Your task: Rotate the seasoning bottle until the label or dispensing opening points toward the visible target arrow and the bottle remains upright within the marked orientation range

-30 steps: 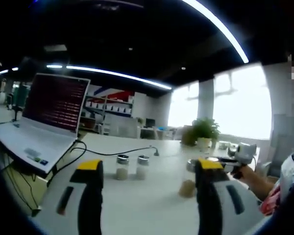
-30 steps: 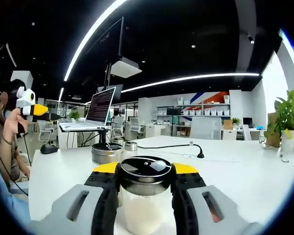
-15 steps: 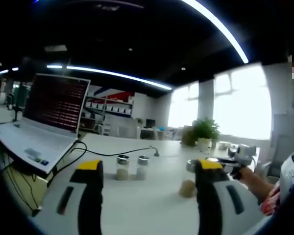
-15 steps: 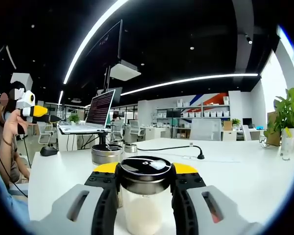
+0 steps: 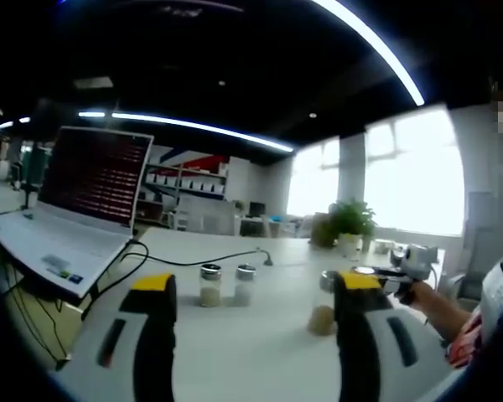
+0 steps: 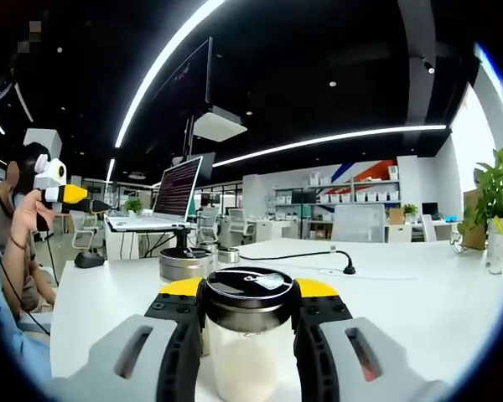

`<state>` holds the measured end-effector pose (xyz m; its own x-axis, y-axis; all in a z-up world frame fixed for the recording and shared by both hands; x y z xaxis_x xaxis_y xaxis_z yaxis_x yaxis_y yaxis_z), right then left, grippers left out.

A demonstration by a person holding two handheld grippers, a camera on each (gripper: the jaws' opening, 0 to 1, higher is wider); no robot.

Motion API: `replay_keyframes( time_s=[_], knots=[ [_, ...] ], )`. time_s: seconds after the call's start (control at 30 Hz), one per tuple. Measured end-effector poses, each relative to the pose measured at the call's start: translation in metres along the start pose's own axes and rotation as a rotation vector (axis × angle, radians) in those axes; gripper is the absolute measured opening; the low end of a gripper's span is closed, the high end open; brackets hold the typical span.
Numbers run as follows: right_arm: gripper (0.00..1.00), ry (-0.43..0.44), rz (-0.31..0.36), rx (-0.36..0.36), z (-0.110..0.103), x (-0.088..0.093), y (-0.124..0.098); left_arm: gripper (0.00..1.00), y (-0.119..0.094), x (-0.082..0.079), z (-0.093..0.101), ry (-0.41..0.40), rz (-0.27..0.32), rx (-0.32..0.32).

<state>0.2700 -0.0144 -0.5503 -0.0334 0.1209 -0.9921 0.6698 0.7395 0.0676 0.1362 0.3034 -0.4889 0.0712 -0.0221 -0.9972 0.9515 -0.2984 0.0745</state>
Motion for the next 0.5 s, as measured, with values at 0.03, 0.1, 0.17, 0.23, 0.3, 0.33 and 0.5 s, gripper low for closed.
replay_keyframes(
  time_s=[0.03, 0.1, 0.17, 0.23, 0.3, 0.33, 0.5],
  knots=[
    [0.4, 0.0, -0.001, -0.004, 0.0003, 0.0, 0.0, 0.81, 0.0, 0.0003, -0.0003, 0.004, -0.002, -0.002],
    [0.4, 0.004, -0.004, -0.013, 0.0015, -0.0003, 0.0004, 0.81, -0.0001, 0.0003, -0.0009, 0.01, -0.002, -0.007],
    [0.4, 0.004, -0.008, -0.02, 0.0014, -0.0005, 0.0005, 0.82, -0.0006, -0.0004, -0.0009, 0.012, 0.001, -0.007],
    [0.4, 0.002, -0.015, -0.029, 0.0015, -0.0007, 0.0006, 0.82, -0.0009, -0.0009, -0.001, 0.01, 0.003, -0.006],
    [0.4, 0.003, -0.023, -0.041, 0.0024, -0.0009, 0.0009, 0.82, -0.0008, -0.0009, -0.0007, 0.01, 0.003, -0.005],
    [0.4, 0.004, -0.026, -0.047, 0.0027, -0.0011, 0.0011, 0.82, -0.0006, -0.0007, -0.0003, 0.01, 0.002, -0.004],
    [0.4, 0.008, -0.05, -0.085, 0.0045, -0.0014, 0.0022, 0.82, 0.0006, -0.0017, 0.0015, 0.007, 0.006, 0.012]
  ],
)
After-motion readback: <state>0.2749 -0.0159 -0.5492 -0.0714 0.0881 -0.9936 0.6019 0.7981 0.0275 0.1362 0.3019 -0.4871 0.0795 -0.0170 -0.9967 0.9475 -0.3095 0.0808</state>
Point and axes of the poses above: the point that each gripper's makers call its tool centre point, and the gripper's own axes: y roughly forward along the fingers, z roughly to its right, x roughly out of its underside, the point moved 5 cm from there along -y, roughly backward along the fingers, and after that the axes turned 8 degrees about y, right-handed, at the moved point
